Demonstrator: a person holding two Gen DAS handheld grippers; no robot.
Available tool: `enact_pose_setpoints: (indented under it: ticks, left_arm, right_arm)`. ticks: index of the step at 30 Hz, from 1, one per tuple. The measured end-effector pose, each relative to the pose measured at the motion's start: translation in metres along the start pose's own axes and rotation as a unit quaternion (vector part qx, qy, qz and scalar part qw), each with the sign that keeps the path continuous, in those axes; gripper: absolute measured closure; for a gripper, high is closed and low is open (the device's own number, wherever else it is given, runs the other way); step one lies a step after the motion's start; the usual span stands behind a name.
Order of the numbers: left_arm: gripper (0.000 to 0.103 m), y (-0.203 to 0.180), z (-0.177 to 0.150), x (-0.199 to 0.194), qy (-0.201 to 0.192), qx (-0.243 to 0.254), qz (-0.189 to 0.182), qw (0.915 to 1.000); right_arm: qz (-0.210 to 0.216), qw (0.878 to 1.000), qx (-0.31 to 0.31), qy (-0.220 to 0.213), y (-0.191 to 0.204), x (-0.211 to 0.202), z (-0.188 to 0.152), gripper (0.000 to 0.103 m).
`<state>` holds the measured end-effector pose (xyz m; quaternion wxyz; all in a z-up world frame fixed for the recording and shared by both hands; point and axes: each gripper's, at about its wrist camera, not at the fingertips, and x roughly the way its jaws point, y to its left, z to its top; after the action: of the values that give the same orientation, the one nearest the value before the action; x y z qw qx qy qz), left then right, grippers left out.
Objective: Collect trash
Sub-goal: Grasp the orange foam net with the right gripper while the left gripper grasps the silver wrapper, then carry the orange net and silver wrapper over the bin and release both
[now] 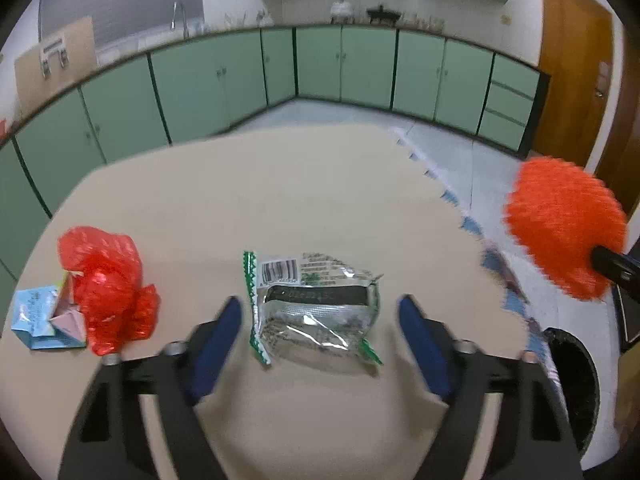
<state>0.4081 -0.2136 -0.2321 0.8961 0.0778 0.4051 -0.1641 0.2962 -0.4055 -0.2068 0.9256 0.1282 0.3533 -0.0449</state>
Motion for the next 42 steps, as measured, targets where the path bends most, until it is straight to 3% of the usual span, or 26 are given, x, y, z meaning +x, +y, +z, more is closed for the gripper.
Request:
enact_pose_setpoints:
  ticks: [4,8,21,28,36,42]
  left_arm:
    - [0.077,0.0,0.002,0.003,0.007,-0.001,-0.019,0.9998]
    - [0.081,-0.005,-0.004,-0.019,-0.019,-0.002,-0.026,0.9995]
    - [0.083,-0.054,-0.01,-0.092,-0.063,0.026,-0.091,0.9936]
    - [0.083,-0.129,-0.026,-0.115,-0.058,0.074,-0.147,0.9847]
    - [0.083,-0.232,-0.074,-0.11,-0.003,0.134,-0.23,0.964]
    - [0.082,-0.28,-0.114,-0.075,0.059,0.159,-0.261,0.9503]
  right_arm:
    - [-0.007,1.0,-0.002,-0.003,-0.005,-0.009,-0.003,0.082]
    - [-0.01,1.0,0.004,-0.004,-0.006,-0.018,-0.006,0.082]
    - [-0.028,0.999,0.017,-0.023,-0.016,-0.06,-0.011,0.082]
    - [-0.068,0.997,0.04,-0.016,-0.059,-0.091,-0.04,0.082]
    - [-0.145,0.978,0.141,0.059,-0.161,-0.116,-0.121,0.082]
    - [-0.163,0.963,0.191,0.101,-0.19,-0.116,-0.156,0.08]
